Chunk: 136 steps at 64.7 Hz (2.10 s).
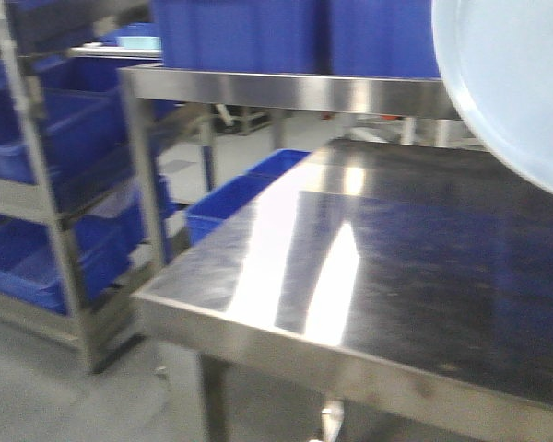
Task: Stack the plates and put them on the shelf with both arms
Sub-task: 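Drive the base across the floor to the shelf of blue bins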
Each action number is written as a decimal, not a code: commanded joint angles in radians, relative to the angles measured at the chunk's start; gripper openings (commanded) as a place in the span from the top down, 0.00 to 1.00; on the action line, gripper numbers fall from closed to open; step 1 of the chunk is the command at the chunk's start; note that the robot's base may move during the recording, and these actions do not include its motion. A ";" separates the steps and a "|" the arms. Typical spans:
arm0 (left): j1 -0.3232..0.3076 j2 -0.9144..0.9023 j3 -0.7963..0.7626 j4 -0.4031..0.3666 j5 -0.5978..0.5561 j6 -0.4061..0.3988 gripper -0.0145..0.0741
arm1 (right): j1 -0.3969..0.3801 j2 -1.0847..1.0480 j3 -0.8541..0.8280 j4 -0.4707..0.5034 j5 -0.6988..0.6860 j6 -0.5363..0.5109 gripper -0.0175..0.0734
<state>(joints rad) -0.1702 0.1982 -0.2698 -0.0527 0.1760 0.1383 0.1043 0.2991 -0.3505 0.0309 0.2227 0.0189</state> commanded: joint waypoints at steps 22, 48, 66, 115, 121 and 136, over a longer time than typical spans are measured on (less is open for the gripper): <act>-0.001 0.010 -0.031 -0.011 -0.092 -0.004 0.74 | -0.005 0.005 -0.029 -0.002 -0.098 0.001 0.75; -0.001 0.010 -0.031 -0.011 -0.092 -0.004 0.74 | -0.005 0.005 -0.029 -0.002 -0.098 0.001 0.75; -0.001 0.010 -0.031 -0.011 -0.092 -0.004 0.74 | -0.005 0.005 -0.029 -0.002 -0.099 0.001 0.75; -0.001 0.010 -0.031 -0.011 -0.092 -0.004 0.74 | -0.005 0.005 -0.029 -0.002 -0.099 0.001 0.75; -0.001 0.010 -0.031 -0.011 -0.092 -0.004 0.74 | -0.005 0.005 -0.029 -0.002 -0.099 0.001 0.75; -0.001 0.010 -0.031 -0.011 -0.092 -0.004 0.74 | -0.005 0.005 -0.029 -0.002 -0.099 0.001 0.75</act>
<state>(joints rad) -0.1702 0.1982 -0.2698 -0.0527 0.1760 0.1383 0.1043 0.2991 -0.3505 0.0309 0.2241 0.0189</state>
